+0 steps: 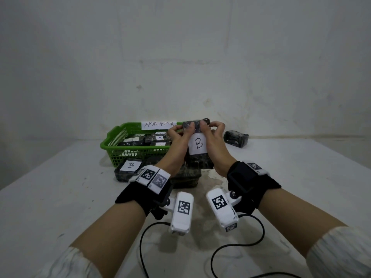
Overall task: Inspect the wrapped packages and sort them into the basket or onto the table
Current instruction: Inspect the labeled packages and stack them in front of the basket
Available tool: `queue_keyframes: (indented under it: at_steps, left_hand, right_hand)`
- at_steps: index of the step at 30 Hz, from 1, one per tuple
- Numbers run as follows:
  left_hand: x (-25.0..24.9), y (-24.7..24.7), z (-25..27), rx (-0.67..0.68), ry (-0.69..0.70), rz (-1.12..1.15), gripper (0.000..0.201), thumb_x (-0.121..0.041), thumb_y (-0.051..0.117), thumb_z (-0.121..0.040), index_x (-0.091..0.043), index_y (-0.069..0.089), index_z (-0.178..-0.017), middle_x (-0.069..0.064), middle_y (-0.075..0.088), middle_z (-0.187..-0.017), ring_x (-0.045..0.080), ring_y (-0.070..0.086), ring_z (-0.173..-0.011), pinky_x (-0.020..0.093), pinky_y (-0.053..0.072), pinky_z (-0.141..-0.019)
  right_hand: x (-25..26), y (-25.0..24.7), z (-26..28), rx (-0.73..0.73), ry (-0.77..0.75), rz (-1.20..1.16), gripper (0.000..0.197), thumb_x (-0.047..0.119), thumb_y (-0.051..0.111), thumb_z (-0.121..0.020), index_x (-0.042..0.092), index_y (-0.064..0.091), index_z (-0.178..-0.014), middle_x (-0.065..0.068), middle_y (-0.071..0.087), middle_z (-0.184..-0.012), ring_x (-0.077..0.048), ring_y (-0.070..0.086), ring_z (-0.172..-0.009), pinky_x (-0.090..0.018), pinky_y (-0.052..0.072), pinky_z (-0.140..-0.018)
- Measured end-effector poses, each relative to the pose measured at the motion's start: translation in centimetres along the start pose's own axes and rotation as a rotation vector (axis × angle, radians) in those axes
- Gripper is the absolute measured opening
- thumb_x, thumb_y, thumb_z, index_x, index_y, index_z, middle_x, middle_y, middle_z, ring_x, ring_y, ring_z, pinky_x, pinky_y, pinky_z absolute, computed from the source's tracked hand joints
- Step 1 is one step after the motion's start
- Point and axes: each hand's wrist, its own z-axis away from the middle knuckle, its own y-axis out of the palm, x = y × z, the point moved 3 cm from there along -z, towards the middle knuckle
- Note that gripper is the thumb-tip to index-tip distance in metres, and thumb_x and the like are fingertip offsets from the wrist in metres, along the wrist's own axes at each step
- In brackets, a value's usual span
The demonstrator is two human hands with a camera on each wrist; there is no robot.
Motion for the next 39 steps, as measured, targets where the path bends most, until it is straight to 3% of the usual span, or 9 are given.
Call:
queue_keyframes:
  at_steps: [3, 8, 12, 16, 23, 29, 33, 36, 39]
  left_hand:
    - [0.0, 0.1, 0.1, -0.007, -0.008, -0.031, 0.033, -0.029, 0.049, -0.097, -0.021, 0.022, -0.116, 0.017, 0.050, -0.123, 0.022, 0.061, -0.091, 0.041, 0.053, -0.083]
    - [-0.2, -0.2, 0.0, -0.041, -0.040, 0.021, 0.040, -0.032, 0.047, -0.097, -0.017, 0.022, -0.124, 0.016, 0.055, -0.118, 0.026, 0.061, -0.096, 0.049, 0.048, -0.095]
    - [-0.1, -0.3, 0.2, 0.068, -0.046, -0.035, 0.040, -0.027, 0.046, -0.098, -0.022, 0.020, -0.128, 0.009, 0.058, -0.119, 0.020, 0.063, -0.099, 0.040, 0.052, -0.091]
    - [0.0, -0.4, 0.1, 0.044, -0.025, -0.041, 0.036, -0.025, 0.043, -0.100, -0.025, 0.019, -0.126, 0.006, 0.059, -0.113, 0.016, 0.064, -0.094, 0.039, 0.052, -0.091]
    - [0.3, -0.7, 0.5, 0.112, -0.075, -0.100, 0.064, -0.009, 0.051, -0.095, -0.024, 0.016, -0.147, 0.007, 0.045, -0.137, 0.022, 0.056, -0.112, 0.042, 0.044, -0.102]
    - [0.2, -1.3, -0.1, 0.074, -0.078, -0.028, 0.059, -0.012, 0.049, -0.096, -0.022, 0.023, -0.148, 0.012, 0.052, -0.135, 0.021, 0.060, -0.107, 0.037, 0.052, -0.086]
    - [0.5, -1.4, 0.0, 0.145, -0.089, -0.050, 0.059, -0.006, 0.049, -0.095, -0.024, 0.027, -0.147, 0.003, 0.059, -0.119, 0.014, 0.062, -0.101, 0.025, 0.055, -0.076]
    - [0.7, -1.7, -0.2, 0.143, -0.087, -0.064, 0.062, -0.004, 0.048, -0.095, -0.024, 0.024, -0.148, 0.006, 0.056, -0.125, 0.015, 0.060, -0.102, 0.026, 0.053, -0.079]
    - [0.6, -2.1, -0.2, 0.082, -0.073, -0.116, 0.066, -0.011, 0.050, -0.096, -0.029, 0.016, -0.149, 0.012, 0.044, -0.141, 0.023, 0.054, -0.117, 0.038, 0.049, -0.093]
  right_hand:
    - [0.2, 0.3, 0.0, 0.020, 0.016, -0.002, 0.030, 0.038, 0.045, -0.099, 0.020, 0.026, -0.113, -0.005, 0.058, -0.094, -0.012, 0.062, -0.069, -0.021, 0.055, -0.057]
    - [0.0, 0.4, 0.4, 0.088, 0.030, 0.052, 0.032, 0.036, 0.047, -0.099, 0.025, 0.027, -0.120, -0.001, 0.058, -0.101, -0.007, 0.065, -0.082, -0.024, 0.056, -0.071]
    - [0.1, 0.2, 0.2, 0.045, 0.040, 0.030, 0.031, 0.037, 0.046, -0.099, 0.025, 0.028, -0.121, -0.012, 0.058, -0.114, -0.019, 0.062, -0.093, -0.035, 0.053, -0.081]
    - [0.2, 0.2, 0.2, 0.105, 0.071, 0.032, 0.033, 0.034, 0.048, -0.099, 0.027, 0.027, -0.124, 0.003, 0.061, -0.105, -0.010, 0.064, -0.089, -0.027, 0.054, -0.078]
    - [-0.2, -0.4, -0.1, 0.059, 0.133, -0.122, 0.048, 0.022, 0.051, -0.098, 0.016, 0.027, -0.140, -0.001, 0.063, -0.106, -0.013, 0.067, -0.084, -0.031, 0.057, -0.077]
    - [0.3, 0.0, 0.2, 0.234, 0.161, -0.118, 0.044, 0.006, 0.049, -0.097, 0.021, 0.040, -0.137, -0.002, 0.064, -0.117, -0.018, 0.064, -0.101, -0.037, 0.051, -0.093]
    - [0.1, -0.3, 0.2, 0.211, 0.149, -0.139, 0.044, 0.001, 0.046, -0.096, 0.013, 0.043, -0.138, -0.009, 0.064, -0.119, -0.022, 0.063, -0.101, -0.038, 0.050, -0.093]
    - [-0.3, -0.5, 0.2, 0.255, 0.149, -0.110, 0.045, -0.001, 0.047, -0.095, 0.017, 0.046, -0.136, -0.007, 0.066, -0.118, -0.021, 0.065, -0.102, -0.041, 0.048, -0.097]
    - [-0.5, -0.7, 0.0, 0.308, 0.141, -0.039, 0.062, -0.007, 0.048, -0.091, 0.025, 0.038, -0.144, -0.007, 0.064, -0.125, -0.022, 0.061, -0.111, -0.041, 0.048, -0.097]
